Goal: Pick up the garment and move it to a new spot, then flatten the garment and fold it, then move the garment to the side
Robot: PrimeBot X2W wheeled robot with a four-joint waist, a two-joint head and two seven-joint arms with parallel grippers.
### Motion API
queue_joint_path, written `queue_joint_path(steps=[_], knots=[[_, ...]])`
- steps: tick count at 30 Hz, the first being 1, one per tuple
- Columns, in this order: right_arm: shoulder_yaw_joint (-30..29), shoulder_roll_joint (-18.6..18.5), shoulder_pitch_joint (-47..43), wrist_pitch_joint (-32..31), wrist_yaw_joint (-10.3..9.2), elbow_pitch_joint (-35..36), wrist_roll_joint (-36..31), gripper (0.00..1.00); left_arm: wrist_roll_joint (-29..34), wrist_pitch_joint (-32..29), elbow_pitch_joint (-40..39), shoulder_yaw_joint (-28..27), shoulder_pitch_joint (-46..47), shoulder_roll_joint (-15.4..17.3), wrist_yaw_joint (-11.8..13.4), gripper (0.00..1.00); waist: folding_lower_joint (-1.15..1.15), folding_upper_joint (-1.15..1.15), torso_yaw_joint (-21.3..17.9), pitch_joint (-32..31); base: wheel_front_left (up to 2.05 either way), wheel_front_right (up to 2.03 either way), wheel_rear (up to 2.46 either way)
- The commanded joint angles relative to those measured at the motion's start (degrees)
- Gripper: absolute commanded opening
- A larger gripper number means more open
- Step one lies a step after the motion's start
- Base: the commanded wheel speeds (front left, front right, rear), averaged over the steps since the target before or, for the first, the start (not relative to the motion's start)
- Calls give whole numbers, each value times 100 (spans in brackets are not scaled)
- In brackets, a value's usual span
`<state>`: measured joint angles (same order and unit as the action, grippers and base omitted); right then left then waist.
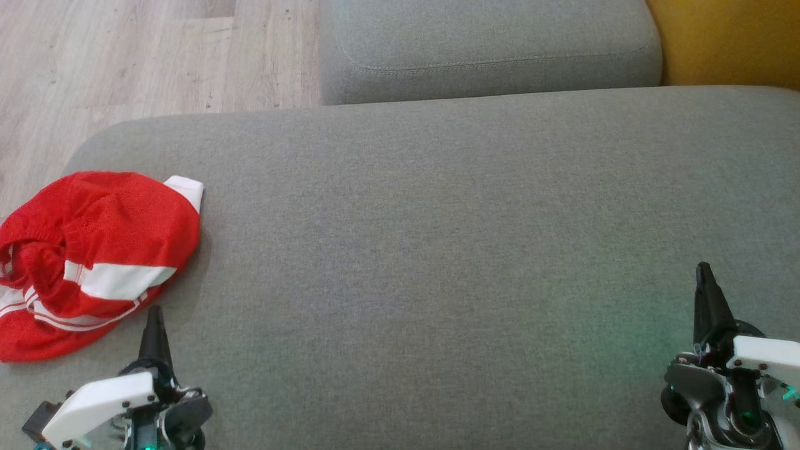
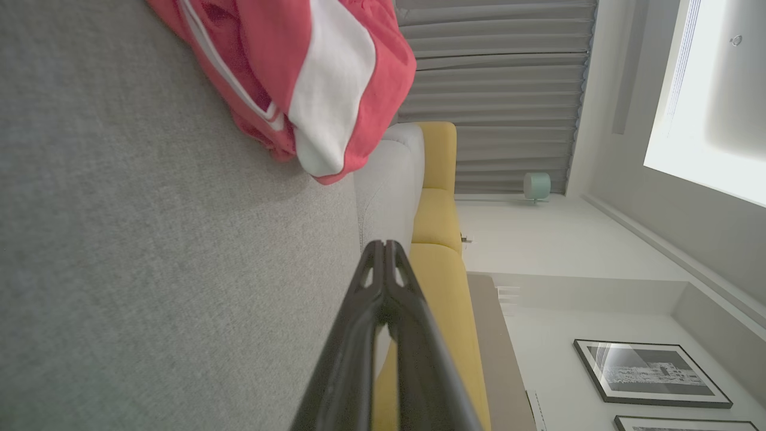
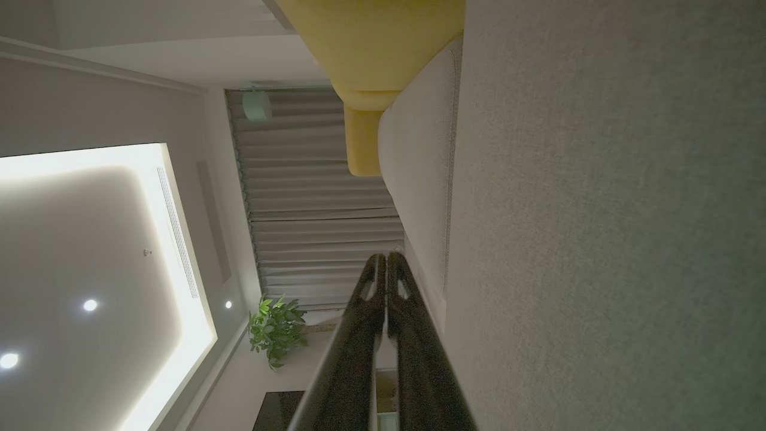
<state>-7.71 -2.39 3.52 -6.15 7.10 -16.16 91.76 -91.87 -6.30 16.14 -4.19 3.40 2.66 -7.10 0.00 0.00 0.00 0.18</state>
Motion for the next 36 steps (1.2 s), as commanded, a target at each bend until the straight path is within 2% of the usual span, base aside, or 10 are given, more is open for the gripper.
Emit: queue_joint_path(steps=[1, 20, 21, 26, 36], knots=[[121, -49, 266, -32, 39, 213, 42, 0, -31, -17, -211, -231, 279, 21, -39, 0, 0, 0, 0, 0, 0, 0, 0], [121, -49, 266, -32, 39, 213, 42, 0, -31, -17, -212, -231, 279, 21, -39, 0, 0, 0, 0, 0, 0, 0, 0], [0, 0, 0, 0, 0, 0, 0, 100, 1, 0, 0, 0, 0, 0, 0, 100, 0, 0, 0, 0, 0, 0, 0], [27, 7, -196, 14, -6, -338, -6, 100, 11, 15, 327, 59, -182, -10, 5, 100, 0, 0, 0, 1, 0, 0, 0], [147, 3, -162, 184, -3, -294, -401, 100, 399, 186, 222, 126, -130, -7, 2, 100, 0, 0, 3, 1, 0, 0, 0]])
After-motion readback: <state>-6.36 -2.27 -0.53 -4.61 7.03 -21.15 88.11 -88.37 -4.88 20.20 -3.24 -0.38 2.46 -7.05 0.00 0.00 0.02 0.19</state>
